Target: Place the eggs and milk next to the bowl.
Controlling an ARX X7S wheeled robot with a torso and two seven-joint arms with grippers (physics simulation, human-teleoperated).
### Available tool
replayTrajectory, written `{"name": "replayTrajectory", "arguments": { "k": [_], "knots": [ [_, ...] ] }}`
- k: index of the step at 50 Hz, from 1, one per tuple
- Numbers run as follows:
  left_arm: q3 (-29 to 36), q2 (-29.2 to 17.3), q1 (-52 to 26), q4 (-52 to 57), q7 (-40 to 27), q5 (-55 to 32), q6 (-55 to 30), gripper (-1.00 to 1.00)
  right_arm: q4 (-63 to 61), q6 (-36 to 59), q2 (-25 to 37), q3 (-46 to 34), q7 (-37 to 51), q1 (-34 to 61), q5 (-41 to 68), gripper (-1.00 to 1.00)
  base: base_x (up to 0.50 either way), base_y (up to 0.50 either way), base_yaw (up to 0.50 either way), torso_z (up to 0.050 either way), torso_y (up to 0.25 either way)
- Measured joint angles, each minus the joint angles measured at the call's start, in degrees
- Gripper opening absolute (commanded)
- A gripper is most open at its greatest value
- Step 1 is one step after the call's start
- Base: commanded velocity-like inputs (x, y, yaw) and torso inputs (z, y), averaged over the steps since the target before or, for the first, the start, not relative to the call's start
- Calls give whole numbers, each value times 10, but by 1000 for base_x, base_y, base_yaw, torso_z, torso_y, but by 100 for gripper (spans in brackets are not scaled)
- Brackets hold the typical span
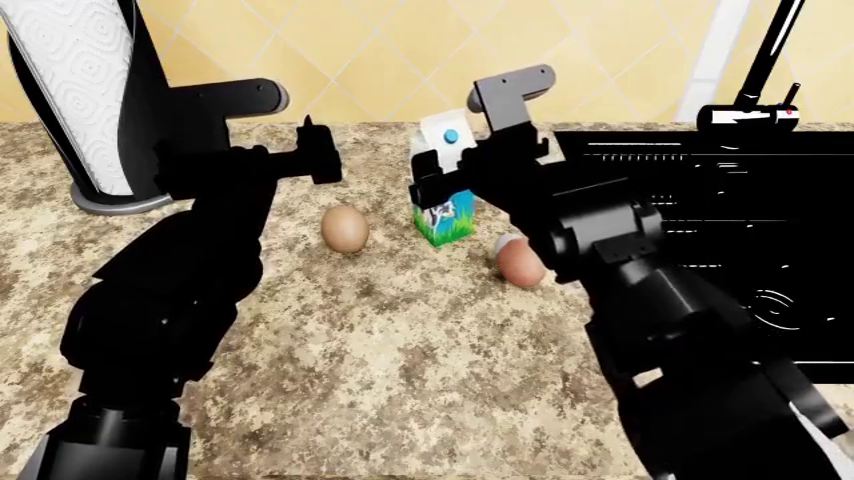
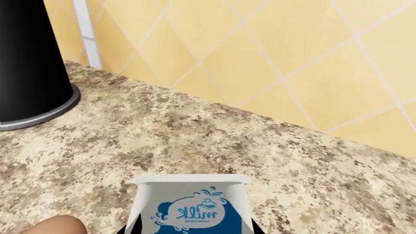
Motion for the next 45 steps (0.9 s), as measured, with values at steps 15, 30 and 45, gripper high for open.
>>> {"name": "replayTrajectory", "arguments": {
  "k": [15, 30, 45],
  "knots": [
    [1, -2, -1, 6, -4, -5, -3, 100, -102, 21, 46, -18, 48, -19, 54, -100, 0, 0, 0, 0, 0],
    [1, -5, 0, 18, -8, -12, -8, 100, -235, 64, 101, -3, 109, -32, 94, -100, 0, 0, 0, 0, 0],
    [0, -8, 2, 45, -16, -23, -21, 100, -385, 139, 165, 20, 187, -36, 142, -100, -412, -1, 0, 0, 1]
  ]
}}
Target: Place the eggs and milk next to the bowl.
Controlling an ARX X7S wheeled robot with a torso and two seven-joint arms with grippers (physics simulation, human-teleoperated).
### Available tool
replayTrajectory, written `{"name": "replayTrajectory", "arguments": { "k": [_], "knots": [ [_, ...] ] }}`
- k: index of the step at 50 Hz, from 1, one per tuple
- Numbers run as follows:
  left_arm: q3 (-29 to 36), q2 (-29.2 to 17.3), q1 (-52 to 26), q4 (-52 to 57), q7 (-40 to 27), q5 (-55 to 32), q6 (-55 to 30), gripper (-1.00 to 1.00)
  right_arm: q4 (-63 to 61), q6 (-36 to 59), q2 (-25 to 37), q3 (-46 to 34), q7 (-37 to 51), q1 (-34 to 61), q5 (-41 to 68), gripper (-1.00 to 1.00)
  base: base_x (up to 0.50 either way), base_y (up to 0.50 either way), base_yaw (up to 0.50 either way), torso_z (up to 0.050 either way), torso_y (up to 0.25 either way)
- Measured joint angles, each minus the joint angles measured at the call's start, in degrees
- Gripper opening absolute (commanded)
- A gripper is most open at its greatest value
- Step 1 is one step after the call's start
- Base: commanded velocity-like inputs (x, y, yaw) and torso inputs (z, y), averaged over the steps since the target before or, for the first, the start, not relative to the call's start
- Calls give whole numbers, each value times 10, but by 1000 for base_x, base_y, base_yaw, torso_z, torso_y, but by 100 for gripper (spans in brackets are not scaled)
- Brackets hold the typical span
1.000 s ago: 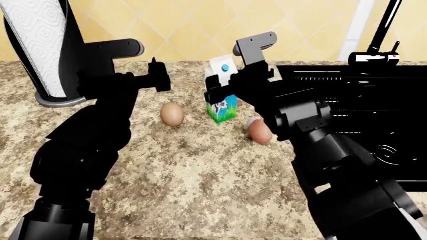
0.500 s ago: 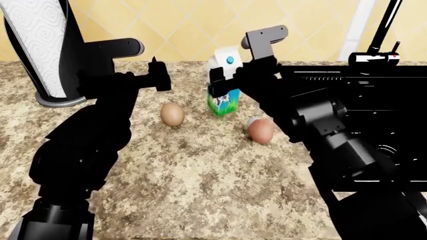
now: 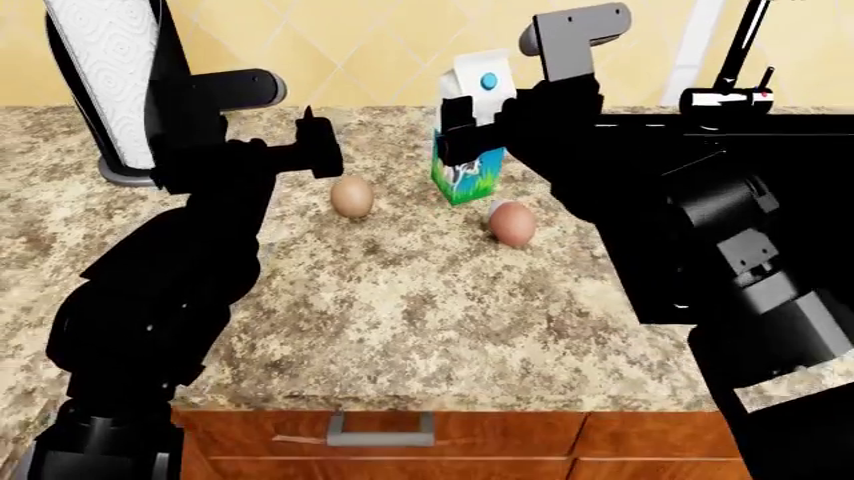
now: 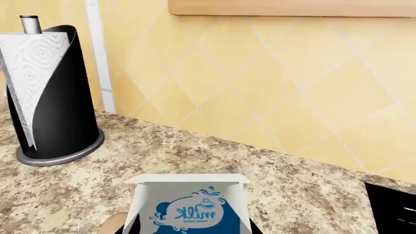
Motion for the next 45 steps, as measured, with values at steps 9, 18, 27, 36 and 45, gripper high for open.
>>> {"name": "replayTrajectory", "arguments": {
  "k": [9, 18, 27, 36, 45],
  "knots": [
    [0, -1, 0, 7, -3, -5, -4, 100, -68, 24, 24, 12, 28, 4, 21, -100, -500, -1, 0, 0, 0],
    [1, -1, -1, 9, -4, -7, -4, 100, -107, 36, 41, 19, 43, 5, 32, -100, -500, -1, 0, 0, 0],
    [0, -6, 9, 27, -7, -13, -6, 100, -149, 49, 63, 20, 66, -9, 41, -100, -319, 0, 0, 0, 0],
    [-7, -16, 22, 52, -13, -21, -10, 100, -199, 72, 85, 19, 107, -25, 49, -100, -56, -135, 0, 0, 0],
    [-10, -24, 34, 78, -18, -29, -13, 100, -236, 90, 109, 28, 144, -39, 62, -100, -198, -500, 0, 0, 0]
  ]
}}
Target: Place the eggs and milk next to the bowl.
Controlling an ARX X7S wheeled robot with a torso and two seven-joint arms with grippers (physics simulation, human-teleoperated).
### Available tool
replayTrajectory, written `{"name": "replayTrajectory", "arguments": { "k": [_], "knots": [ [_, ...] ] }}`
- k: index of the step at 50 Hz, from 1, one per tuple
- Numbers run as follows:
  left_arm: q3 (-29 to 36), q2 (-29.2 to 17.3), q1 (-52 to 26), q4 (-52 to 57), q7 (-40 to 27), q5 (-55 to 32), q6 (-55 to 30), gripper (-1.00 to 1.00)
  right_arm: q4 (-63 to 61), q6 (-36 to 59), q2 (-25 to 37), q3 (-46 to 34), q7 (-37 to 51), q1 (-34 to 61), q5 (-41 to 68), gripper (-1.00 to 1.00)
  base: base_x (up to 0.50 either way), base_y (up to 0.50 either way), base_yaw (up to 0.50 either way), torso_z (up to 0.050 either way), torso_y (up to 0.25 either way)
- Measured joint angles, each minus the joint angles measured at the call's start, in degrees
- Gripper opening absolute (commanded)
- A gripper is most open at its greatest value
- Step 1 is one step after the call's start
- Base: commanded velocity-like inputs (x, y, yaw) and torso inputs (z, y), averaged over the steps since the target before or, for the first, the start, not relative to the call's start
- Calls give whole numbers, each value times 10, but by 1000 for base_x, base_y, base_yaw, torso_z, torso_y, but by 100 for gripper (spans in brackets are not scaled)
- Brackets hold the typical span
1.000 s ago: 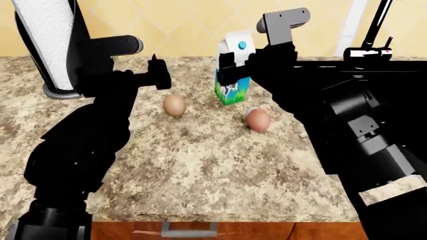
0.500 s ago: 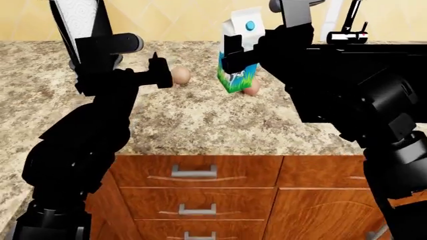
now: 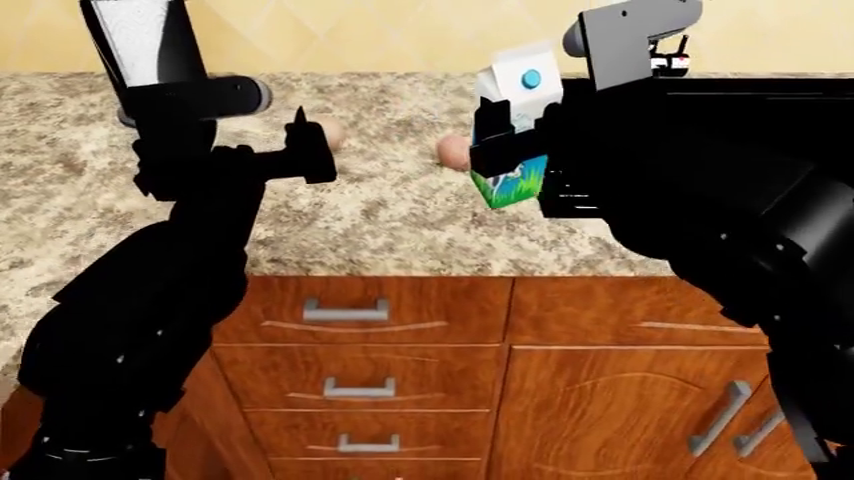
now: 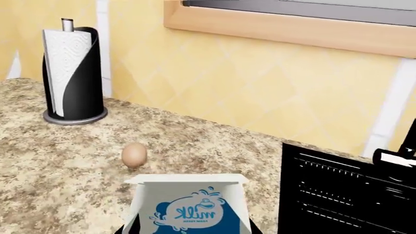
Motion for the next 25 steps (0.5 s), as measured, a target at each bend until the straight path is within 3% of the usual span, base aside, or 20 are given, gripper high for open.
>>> {"name": "replayTrajectory", "arguments": {
  "k": [25],
  "knots": [
    [-29, -49, 85, 131, -13, -8, 33, 100, -222, 1, 123, 75, 132, -90, 59, -100, -115, -500, 0, 0, 0]
  ]
}}
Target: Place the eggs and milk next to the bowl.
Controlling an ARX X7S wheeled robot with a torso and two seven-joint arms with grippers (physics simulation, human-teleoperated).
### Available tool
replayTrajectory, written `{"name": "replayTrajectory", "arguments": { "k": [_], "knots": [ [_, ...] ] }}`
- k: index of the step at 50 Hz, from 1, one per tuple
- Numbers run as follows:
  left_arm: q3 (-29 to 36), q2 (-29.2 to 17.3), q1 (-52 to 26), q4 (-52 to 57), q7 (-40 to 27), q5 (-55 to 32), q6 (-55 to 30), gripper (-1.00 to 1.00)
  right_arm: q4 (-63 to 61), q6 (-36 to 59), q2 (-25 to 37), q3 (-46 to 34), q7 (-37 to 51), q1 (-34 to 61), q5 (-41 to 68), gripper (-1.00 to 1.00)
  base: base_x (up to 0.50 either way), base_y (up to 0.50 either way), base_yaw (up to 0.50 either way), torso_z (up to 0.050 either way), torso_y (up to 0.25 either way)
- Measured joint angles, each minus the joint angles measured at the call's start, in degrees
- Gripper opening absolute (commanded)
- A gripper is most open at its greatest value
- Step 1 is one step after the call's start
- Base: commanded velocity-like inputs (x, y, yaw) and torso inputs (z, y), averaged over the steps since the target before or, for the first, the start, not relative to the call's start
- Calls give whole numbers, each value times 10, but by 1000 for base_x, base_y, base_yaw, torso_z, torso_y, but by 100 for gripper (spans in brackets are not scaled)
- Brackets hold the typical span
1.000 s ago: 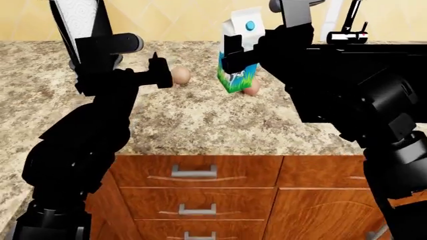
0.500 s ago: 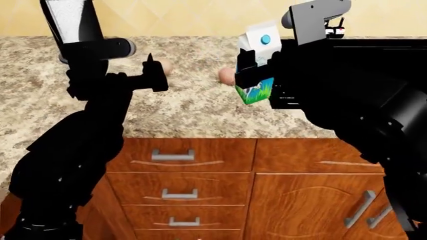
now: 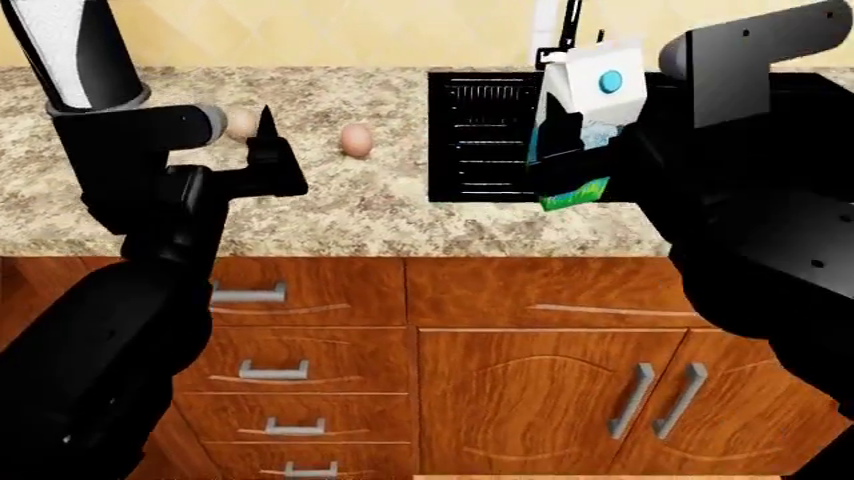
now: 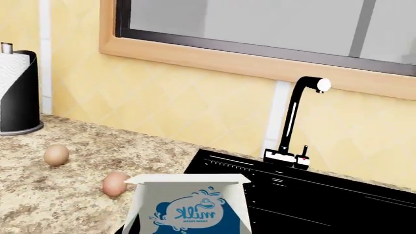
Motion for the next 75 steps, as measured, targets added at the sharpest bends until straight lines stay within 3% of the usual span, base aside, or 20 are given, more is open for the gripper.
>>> {"name": "replayTrajectory", "arguments": {
  "k": [31, 45, 75],
  "knots": [
    [-11, -38, 93, 119, -16, 22, 47, 100, -246, -142, 133, 62, 124, -256, -75, -100, -58, -500, 0, 0, 0],
    [-7, -44, 102, 137, -20, 27, 50, 100, -298, -153, 153, 71, 152, -278, -78, -100, -469, -318, 0, 1, 0],
    [9, -47, 107, 151, -23, 37, 54, 100, -296, -177, 155, 78, 153, -300, -93, -100, -7, -500, 0, 0, 0]
  ]
}}
